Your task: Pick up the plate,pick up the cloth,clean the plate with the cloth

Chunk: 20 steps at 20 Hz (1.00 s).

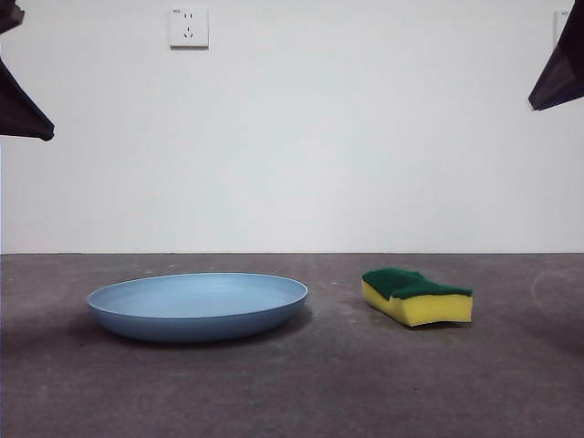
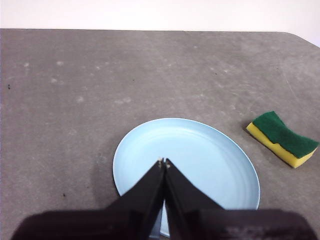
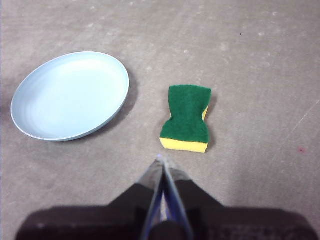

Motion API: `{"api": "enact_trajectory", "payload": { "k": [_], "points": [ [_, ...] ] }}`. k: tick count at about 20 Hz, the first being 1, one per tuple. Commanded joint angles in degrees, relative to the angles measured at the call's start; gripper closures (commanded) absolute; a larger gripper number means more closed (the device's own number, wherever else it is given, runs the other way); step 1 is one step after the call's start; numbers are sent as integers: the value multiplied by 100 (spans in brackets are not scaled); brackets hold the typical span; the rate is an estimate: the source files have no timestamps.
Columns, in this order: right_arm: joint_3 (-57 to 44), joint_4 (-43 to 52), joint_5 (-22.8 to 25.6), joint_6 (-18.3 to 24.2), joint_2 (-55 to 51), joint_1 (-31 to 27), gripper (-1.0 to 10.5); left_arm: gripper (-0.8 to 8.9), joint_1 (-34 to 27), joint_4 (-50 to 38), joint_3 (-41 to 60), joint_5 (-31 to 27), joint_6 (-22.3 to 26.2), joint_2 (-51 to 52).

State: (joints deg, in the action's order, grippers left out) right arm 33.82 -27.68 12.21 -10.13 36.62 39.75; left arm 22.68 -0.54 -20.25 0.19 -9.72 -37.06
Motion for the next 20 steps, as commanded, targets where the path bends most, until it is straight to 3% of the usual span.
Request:
{"api": "enact_trajectory", "payload": {
  "k": [1,6,10,16,20],
  "points": [
    [-33,15,13,-76,-4,2,946,814,11,20,7,-7,-44,4],
    [-33,15,13,-76,-4,2,946,814,-70,352,9,-769,155,444],
    [-33,15,13,-76,-4,2,946,814,-411,831,105,-730,140,1161],
    [-33,15,13,-76,-4,2,946,814,-1276,789,1167,-721,136,2682],
    [-33,15,13,-76,-4,2,946,814,-1517,782,1602,-509,310,3257]
  ]
}}
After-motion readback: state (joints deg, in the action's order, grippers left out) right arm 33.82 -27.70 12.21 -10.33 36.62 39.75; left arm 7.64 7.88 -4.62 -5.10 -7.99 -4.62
